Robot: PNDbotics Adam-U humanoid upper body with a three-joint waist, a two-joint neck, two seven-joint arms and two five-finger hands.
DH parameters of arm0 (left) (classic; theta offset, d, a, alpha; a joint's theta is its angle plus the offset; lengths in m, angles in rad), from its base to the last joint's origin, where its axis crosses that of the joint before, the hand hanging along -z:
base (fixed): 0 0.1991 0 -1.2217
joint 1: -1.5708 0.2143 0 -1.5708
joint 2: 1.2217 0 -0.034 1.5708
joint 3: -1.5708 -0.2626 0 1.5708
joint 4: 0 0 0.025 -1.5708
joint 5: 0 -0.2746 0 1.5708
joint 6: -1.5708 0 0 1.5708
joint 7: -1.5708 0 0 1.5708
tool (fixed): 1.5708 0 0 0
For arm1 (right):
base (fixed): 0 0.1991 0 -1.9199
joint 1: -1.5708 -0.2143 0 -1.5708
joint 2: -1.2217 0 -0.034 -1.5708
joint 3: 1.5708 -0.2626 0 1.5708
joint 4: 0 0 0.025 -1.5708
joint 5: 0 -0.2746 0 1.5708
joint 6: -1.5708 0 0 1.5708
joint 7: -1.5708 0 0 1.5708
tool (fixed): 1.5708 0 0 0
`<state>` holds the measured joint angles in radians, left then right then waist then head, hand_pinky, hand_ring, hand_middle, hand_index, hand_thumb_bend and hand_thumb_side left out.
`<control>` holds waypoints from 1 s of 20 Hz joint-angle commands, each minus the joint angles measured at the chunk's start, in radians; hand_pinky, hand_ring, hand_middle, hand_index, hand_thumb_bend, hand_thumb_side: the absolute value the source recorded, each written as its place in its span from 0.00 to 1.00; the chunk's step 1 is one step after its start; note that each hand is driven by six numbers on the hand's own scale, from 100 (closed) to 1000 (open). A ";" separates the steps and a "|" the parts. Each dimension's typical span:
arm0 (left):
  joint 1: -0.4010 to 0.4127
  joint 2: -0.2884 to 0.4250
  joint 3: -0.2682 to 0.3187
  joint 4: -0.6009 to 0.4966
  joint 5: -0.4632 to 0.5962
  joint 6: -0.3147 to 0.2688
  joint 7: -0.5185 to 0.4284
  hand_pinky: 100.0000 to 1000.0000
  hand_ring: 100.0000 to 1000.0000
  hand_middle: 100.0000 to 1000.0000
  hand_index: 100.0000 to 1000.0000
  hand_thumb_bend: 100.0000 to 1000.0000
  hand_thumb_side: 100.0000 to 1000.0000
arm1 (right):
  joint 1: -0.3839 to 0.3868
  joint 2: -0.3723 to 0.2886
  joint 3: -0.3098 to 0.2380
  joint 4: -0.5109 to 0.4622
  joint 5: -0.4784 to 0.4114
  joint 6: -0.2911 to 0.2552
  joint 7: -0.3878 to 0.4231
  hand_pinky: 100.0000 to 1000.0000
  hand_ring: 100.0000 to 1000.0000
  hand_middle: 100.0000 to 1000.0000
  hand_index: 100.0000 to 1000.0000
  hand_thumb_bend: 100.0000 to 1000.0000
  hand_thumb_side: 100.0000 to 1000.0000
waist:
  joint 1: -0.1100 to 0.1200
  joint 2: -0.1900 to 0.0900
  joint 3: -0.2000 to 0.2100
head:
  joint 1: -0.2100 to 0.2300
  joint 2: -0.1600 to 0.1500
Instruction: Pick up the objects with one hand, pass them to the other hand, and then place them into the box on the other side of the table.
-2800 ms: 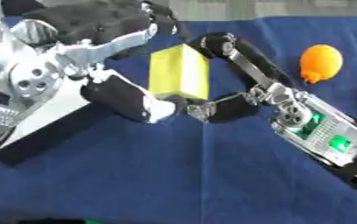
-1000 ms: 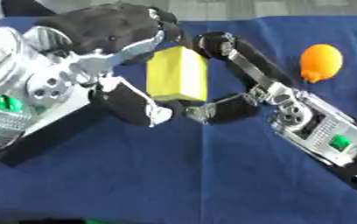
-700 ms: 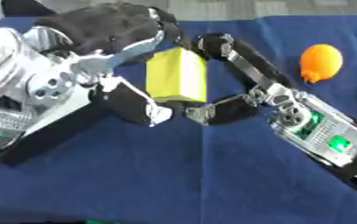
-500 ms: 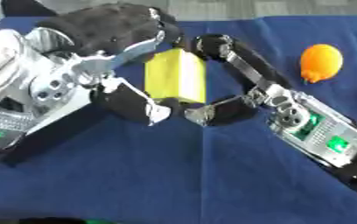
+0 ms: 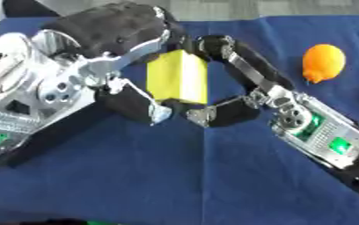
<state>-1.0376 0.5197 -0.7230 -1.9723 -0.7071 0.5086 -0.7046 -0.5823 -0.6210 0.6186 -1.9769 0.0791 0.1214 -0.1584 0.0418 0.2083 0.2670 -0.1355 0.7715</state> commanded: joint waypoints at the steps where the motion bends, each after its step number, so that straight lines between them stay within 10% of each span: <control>1: -0.005 0.008 -0.004 0.033 -0.010 0.043 -0.043 0.87 0.71 0.51 0.62 0.21 0.14 | -0.018 -0.005 -0.012 -0.023 0.005 -0.018 -0.004 0.65 0.53 0.38 0.54 0.13 0.00 | 0.012 -0.007 0.000 | 0.003 -0.001; 8: -0.005 0.002 -0.003 0.045 0.007 0.056 -0.001 0.78 0.59 0.40 0.48 0.05 0.12 | -0.015 -0.007 -0.014 -0.023 0.018 -0.032 -0.022 0.68 0.56 0.41 0.58 0.34 0.00 | 0.011 -0.008 -0.002 | 0.006 -0.001; 20: -0.008 0.001 0.002 0.039 0.020 0.042 0.030 0.67 0.46 0.28 0.35 0.05 0.09 | -0.012 -0.011 -0.012 -0.023 0.087 -0.061 -0.021 0.78 0.76 0.64 0.81 0.71 0.09 | 0.010 -0.009 -0.001 | 0.009 -0.001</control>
<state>-1.0376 0.4990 -0.7295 -1.9499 -0.6835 0.5383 -0.6641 -0.5735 -0.6238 0.6174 -1.9649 0.1493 0.0763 -0.1813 0.0418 0.2083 0.2658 -0.1291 0.7715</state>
